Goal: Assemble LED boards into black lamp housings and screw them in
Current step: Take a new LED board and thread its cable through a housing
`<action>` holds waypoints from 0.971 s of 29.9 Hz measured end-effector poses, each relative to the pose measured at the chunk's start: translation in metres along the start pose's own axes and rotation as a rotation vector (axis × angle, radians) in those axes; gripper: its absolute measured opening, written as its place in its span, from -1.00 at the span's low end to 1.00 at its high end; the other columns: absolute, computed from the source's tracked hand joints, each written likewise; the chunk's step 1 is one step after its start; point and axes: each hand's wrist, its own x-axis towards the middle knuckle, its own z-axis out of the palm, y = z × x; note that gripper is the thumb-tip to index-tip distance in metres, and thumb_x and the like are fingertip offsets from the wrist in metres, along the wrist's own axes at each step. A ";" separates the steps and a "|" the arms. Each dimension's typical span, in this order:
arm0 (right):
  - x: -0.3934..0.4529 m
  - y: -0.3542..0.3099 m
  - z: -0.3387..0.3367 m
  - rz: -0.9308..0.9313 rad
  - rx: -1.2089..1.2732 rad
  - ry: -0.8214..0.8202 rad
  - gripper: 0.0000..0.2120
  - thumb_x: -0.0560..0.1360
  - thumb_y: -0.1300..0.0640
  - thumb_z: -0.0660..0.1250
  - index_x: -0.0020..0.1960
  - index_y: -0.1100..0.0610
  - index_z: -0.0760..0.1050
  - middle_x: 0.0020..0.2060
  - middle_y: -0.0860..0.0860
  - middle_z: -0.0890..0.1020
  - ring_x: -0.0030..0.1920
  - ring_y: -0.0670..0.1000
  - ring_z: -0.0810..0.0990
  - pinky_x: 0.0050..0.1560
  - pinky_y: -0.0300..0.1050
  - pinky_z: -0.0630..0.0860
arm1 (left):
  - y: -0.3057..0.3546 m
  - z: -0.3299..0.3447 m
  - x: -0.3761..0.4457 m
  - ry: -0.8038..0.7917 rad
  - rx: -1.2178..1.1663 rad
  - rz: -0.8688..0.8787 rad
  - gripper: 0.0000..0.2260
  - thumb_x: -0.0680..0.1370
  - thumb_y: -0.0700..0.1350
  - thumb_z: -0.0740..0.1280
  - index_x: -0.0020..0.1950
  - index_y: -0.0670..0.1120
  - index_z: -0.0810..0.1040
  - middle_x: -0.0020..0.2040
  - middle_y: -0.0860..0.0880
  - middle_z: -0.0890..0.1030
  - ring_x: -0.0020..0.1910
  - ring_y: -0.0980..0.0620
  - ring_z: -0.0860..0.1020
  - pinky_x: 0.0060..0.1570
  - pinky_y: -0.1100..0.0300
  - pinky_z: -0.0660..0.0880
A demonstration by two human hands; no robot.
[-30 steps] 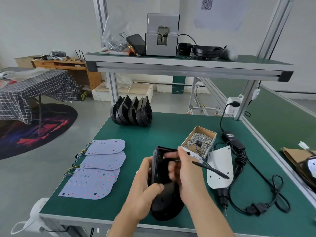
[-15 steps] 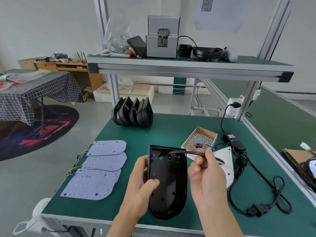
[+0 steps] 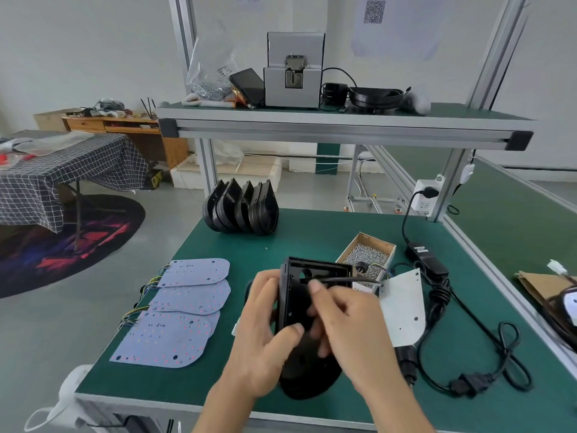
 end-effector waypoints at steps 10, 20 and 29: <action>0.056 0.023 -0.056 -0.207 -0.046 0.062 -0.78 0.66 -0.13 0.29 -0.02 -0.07 0.65 -0.12 -0.23 0.68 -0.08 -0.24 0.60 -0.09 -0.49 0.40 | 0.014 -0.003 0.004 0.071 -0.156 0.008 -0.48 0.40 -0.06 0.32 0.36 -0.12 0.52 0.21 -0.10 0.49 0.21 -0.17 0.52 0.12 0.01 0.54; 0.056 0.007 -0.033 -0.624 -0.203 0.096 -0.90 0.57 -0.06 0.37 -0.06 -0.15 0.45 -0.11 -0.19 0.51 -0.01 -0.04 0.51 0.01 -0.20 0.42 | 0.034 0.012 0.017 0.006 0.128 0.094 -0.63 0.37 -0.13 0.33 0.18 -0.09 0.56 0.32 0.07 0.53 0.32 -0.06 0.51 0.11 0.13 0.53; 0.058 0.030 -0.034 -0.858 -0.432 0.377 -0.84 0.63 0.09 0.34 0.06 0.12 0.67 0.06 -0.08 0.61 0.18 -0.07 0.52 0.27 -0.02 0.34 | 0.034 0.013 0.020 0.111 0.094 0.029 -0.73 0.40 -0.07 0.33 0.10 0.04 0.57 0.16 0.03 0.52 0.20 -0.09 0.53 0.07 0.05 0.55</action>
